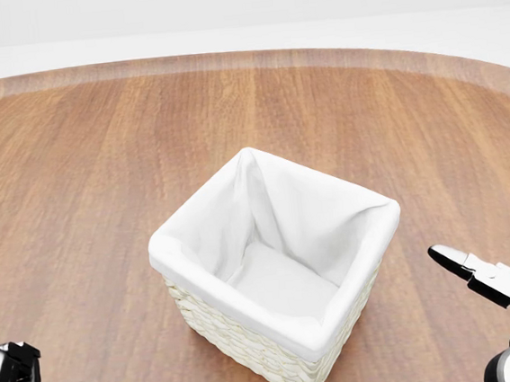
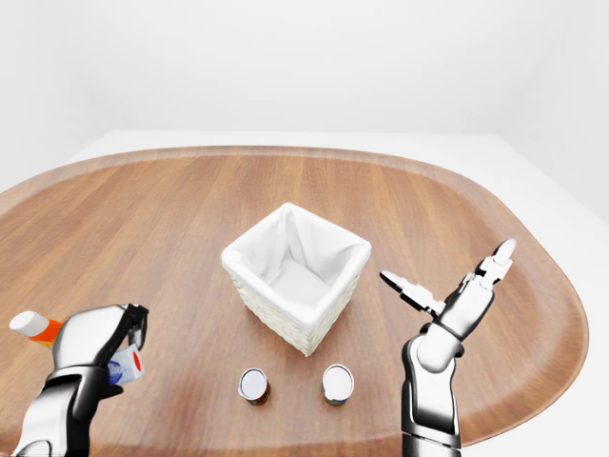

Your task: Pick up the alphabet soup and the cream cheese box, and put them in the basket.

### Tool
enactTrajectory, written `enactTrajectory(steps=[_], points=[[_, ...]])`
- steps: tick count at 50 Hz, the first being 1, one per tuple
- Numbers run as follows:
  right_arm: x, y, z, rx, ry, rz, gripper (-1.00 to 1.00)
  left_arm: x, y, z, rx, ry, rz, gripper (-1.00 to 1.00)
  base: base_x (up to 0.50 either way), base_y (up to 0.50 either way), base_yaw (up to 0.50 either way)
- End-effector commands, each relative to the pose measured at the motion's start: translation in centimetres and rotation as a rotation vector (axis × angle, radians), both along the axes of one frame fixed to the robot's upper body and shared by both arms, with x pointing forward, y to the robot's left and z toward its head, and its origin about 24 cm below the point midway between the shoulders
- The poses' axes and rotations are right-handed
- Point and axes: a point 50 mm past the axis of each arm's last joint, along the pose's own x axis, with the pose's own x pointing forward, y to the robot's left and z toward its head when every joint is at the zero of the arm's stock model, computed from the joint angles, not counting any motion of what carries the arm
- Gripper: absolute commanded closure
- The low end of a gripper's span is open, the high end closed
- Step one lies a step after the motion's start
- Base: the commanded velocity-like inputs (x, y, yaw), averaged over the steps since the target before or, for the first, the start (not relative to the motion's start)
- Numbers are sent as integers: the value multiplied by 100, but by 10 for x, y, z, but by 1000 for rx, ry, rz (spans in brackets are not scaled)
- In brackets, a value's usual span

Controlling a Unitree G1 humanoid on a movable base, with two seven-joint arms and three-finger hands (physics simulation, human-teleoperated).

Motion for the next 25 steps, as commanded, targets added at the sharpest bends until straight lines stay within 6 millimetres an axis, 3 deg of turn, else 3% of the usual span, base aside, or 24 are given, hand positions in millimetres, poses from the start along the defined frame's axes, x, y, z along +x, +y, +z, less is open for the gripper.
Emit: enactTrajectory(steps=[1, 6, 12, 15, 18, 25], points=[[1, 0, 0, 3, 1, 0, -100, 26, -30, 69, -51, -56, -142, 100, 0, 0, 0], [0, 0, 0, 3, -2, 0, -100, 44, -62, 99, -54, -64, -287, 100, 0, 0, 0], [0, -1, -1, 9, 1, -2, -100, 67, -94, 111, -11, -43, -396, 100, 0, 0, 0], [0, -1, 0, 7, -4, -2, -100, 78, -113, 132, 0, -68, -470, 100, 0, 0, 0], [0, -2, 1, 10, -6, -3, -100, 90, -123, 149, 22, -83, -504, 100, 0, 0, 0], [0, -2, 0, 16, -8, -3, -100, 120, -143, 162, 48, -52, -545, 100, 0, 0, 0]])
